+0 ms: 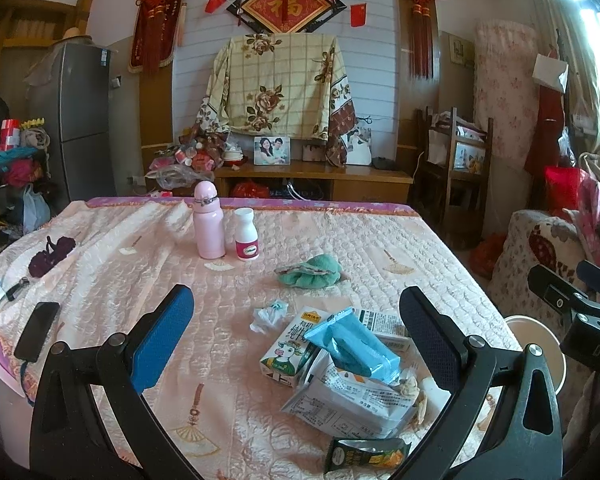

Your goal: Collect trash

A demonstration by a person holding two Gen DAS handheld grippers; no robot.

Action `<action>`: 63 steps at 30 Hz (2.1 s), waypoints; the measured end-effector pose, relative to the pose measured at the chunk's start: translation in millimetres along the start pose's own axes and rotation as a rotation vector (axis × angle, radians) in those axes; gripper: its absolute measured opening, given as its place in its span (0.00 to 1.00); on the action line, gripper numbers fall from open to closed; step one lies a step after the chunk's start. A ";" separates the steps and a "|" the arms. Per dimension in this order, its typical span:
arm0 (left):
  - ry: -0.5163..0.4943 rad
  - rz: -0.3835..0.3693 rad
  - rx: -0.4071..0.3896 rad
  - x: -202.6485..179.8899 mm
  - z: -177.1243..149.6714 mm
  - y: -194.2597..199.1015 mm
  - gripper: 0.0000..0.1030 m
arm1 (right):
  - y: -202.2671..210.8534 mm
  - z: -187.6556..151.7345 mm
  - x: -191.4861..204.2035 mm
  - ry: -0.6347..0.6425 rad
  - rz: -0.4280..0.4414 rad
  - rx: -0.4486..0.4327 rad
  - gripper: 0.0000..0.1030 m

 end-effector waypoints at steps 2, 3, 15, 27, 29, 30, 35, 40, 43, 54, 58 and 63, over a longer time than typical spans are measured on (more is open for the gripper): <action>0.000 0.002 0.000 0.7 -0.1 0.0 0.99 | -0.5 -0.1 -0.1 0.003 -0.003 0.000 1.00; 0.000 -0.001 0.002 0.2 0.0 -0.2 0.99 | -0.6 -0.1 -0.6 0.004 -0.002 0.000 1.00; -0.004 0.003 0.001 1.4 0.4 -0.5 0.99 | -3.8 -3.8 2.5 0.004 -0.001 0.008 1.00; -0.004 0.003 0.002 0.0 0.0 -1.0 0.99 | -4.5 -6.4 4.8 0.002 0.005 0.019 1.00; -0.004 0.003 0.002 -0.4 -0.2 -0.9 0.99 | -5.9 -8.2 5.7 0.002 0.015 0.027 1.00; -0.004 0.003 0.001 -0.3 -0.2 -0.9 0.99 | -5.7 -9.4 5.8 0.001 0.017 0.028 1.00; -0.005 0.003 0.001 -0.6 0.0 -1.0 0.99 | -7.5 -10.0 7.5 0.002 0.016 0.030 1.00; -0.005 0.004 0.002 0.1 -0.9 0.0 0.99 | -9.2 -10.8 7.0 -0.009 0.025 0.038 1.00; -0.005 0.003 0.003 0.4 -1.0 0.3 0.99 | -10.2 -12.5 7.0 -0.014 0.026 0.044 1.00; -0.001 0.004 0.007 4.0 -3.4 1.2 0.99 | -12.6 -10.3 8.1 0.002 0.033 0.063 1.00; 0.002 0.008 0.015 10.2 -9.0 2.7 0.99 | -13.5 -10.5 8.6 0.005 0.038 0.069 1.00; 0.005 0.015 0.028 13.9 -14.0 0.9 0.99 | -16.2 -11.8 8.8 0.015 0.039 0.079 1.00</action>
Point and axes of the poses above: each gripper's, at about its wrist camera, not at the fingertips, and y roughly against the way its jaws point, x to its left, z to its top, the point moved 3 cm from there along -y, roughly the way its jaws point, and after that the axes turned 9 degrees about -z, right-handed, at the moved point
